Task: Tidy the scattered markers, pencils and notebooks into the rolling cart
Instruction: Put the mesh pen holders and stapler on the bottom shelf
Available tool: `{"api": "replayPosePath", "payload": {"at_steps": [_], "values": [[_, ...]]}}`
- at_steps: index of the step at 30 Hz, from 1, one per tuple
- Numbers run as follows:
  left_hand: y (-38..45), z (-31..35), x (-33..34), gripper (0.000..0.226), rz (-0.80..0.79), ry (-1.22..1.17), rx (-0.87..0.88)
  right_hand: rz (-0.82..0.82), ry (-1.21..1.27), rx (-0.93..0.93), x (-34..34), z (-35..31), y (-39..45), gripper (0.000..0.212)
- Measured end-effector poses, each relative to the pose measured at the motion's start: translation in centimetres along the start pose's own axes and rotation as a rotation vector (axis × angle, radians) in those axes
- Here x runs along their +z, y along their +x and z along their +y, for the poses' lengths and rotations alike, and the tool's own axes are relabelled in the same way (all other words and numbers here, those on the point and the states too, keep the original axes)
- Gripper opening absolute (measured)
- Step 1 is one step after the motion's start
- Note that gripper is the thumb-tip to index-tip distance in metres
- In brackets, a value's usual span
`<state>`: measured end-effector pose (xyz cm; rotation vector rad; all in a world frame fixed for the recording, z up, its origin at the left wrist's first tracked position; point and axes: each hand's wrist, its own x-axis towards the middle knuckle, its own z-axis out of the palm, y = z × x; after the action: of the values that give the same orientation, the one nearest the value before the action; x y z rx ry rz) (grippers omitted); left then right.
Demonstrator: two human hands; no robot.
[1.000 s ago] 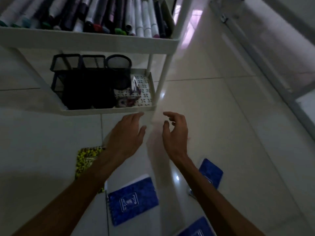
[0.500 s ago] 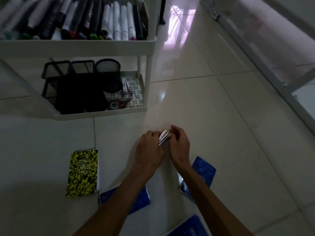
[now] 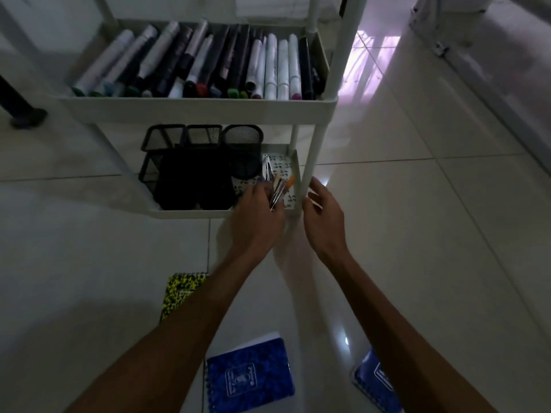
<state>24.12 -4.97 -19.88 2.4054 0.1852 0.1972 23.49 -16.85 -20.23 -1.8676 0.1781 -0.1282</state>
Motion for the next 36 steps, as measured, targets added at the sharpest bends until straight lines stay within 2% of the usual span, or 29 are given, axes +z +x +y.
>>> {"api": "replayPosePath", "payload": {"at_steps": [3,7,13,20,23,26,29,33,36], "values": [[2.7,0.5,1.6,0.029,-0.006,-0.053,-0.05,-0.009,-0.013,-0.064,0.4,0.1,0.2,0.041],[4.8,0.7,3.2,0.037,-0.016,-0.197,-0.14,-0.004,0.003,-0.065,0.8,0.3,-0.2,0.046],[6.6,1.1,4.4,0.017,0.017,-0.17,-0.088,-0.001,-0.008,-0.038,1.6,0.6,-1.6,0.06],[7.4,2.5,5.5,0.041,0.021,-0.209,-0.134,-0.052,-0.007,-0.032,0.4,0.9,-1.9,0.059],[6.9,1.6,5.3,0.046,-0.015,-0.169,-0.057,-0.058,-0.004,-0.035,0.3,1.0,-1.8,0.06],[6.9,1.4,4.9,0.045,0.017,-0.085,0.004,-0.059,0.008,-0.025,0.3,1.0,-1.5,0.062],[7.4,1.4,5.1,0.043,-0.034,-0.005,0.214,-0.075,0.017,-0.02,0.0,1.0,-1.4,0.059],[8.0,0.9,4.6,0.027,-0.097,0.227,0.468,-0.081,0.011,-0.023,-0.2,0.9,-1.4,0.058],[8.1,0.0,4.3,0.039,-0.162,0.456,0.561,-0.079,0.015,-0.018,-0.1,1.0,-1.3,0.059]]}}
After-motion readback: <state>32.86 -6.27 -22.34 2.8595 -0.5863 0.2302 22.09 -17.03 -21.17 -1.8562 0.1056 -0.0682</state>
